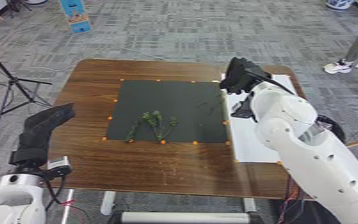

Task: Arrange flowers

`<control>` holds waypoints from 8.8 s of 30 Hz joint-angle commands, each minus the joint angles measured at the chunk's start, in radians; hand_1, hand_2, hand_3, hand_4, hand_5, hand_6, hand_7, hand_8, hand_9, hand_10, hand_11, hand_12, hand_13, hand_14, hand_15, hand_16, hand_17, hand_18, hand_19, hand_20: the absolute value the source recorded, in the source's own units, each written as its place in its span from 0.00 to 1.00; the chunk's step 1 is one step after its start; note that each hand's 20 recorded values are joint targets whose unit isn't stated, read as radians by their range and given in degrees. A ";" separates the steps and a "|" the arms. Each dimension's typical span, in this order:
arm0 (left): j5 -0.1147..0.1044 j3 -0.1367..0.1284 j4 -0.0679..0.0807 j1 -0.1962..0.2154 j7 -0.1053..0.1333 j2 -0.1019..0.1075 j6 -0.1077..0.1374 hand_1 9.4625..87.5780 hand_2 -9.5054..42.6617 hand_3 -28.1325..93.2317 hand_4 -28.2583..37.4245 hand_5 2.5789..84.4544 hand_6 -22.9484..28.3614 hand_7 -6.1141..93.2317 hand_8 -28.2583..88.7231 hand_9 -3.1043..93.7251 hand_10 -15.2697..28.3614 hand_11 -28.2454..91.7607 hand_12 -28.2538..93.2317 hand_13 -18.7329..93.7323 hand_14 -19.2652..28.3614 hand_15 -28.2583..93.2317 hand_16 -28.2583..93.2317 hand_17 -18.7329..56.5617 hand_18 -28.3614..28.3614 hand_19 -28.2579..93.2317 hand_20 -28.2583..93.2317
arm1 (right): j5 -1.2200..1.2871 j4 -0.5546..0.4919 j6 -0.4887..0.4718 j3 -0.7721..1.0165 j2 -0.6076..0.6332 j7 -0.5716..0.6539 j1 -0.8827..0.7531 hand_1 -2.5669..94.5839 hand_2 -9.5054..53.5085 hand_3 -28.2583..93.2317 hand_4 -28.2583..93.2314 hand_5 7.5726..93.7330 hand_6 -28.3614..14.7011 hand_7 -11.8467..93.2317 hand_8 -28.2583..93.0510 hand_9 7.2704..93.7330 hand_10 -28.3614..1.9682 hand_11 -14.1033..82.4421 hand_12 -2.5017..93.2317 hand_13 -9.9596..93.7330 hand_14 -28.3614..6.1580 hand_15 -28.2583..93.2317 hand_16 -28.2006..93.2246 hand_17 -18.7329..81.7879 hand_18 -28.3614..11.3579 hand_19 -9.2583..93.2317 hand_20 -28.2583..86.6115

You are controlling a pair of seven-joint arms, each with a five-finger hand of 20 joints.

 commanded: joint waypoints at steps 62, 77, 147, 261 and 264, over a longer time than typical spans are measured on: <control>0.018 0.026 -0.002 -0.026 -0.025 0.007 -0.021 0.18 0.14 0.83 0.05 0.57 0.52 0.20 0.18 0.54 0.63 0.39 0.33 0.50 0.71 0.34 0.25 0.31 0.69 0.27 0.36 | -0.185 0.130 0.184 -0.103 -0.192 -0.060 0.059 0.51 0.00 0.78 0.25 0.97 0.64 0.40 0.45 1.00 0.67 0.74 0.27 1.00 0.66 0.83 0.58 0.80 0.10 1.00 0.84; 0.015 0.023 0.001 -0.020 -0.012 -0.001 -0.025 0.18 0.14 0.83 0.05 0.57 0.52 0.20 0.18 0.54 0.63 0.39 0.33 0.50 0.71 0.34 0.25 0.31 0.69 0.27 0.36 | -0.338 0.120 0.377 -0.207 -0.103 -0.129 -0.094 0.51 0.00 0.79 0.21 0.96 0.63 0.39 0.44 1.00 0.66 0.71 0.28 0.99 0.67 0.81 0.59 0.77 0.11 1.00 0.82; 0.017 0.043 0.007 -0.039 -0.018 -0.002 -0.037 0.18 0.14 0.83 0.05 0.57 0.52 0.20 0.18 0.54 0.63 0.39 0.33 0.50 0.71 0.33 0.25 0.31 0.69 0.27 0.36 | 0.032 0.161 -0.306 0.010 -0.168 -0.525 -0.048 0.18 0.34 0.76 0.16 0.41 0.56 0.22 0.19 0.62 0.48 0.23 0.16 0.88 0.45 0.70 0.51 0.62 0.05 0.99 0.73; 0.015 0.069 0.009 -0.049 -0.002 -0.013 -0.049 0.18 0.14 0.83 0.05 0.57 0.52 0.20 0.18 0.54 0.63 0.39 0.33 0.50 0.72 0.34 0.25 0.30 0.70 0.28 0.36 | 0.109 0.067 -0.209 0.109 -0.078 -0.353 -0.089 0.18 0.34 0.74 0.16 0.53 0.58 0.24 0.19 0.71 0.48 0.25 0.17 0.92 0.54 0.72 0.50 0.69 0.08 1.00 0.77; 0.014 0.065 0.008 -0.048 -0.004 -0.014 -0.049 0.18 0.14 0.83 0.05 0.57 0.52 0.20 0.18 0.54 0.63 0.39 0.33 0.50 0.72 0.34 0.25 0.30 0.70 0.28 0.36 | 0.077 0.090 -0.217 0.115 -0.059 -0.341 -0.109 0.18 0.34 0.74 0.16 0.54 0.58 0.24 0.19 0.72 0.48 0.25 0.18 0.93 0.55 0.71 0.51 0.69 0.08 1.00 0.77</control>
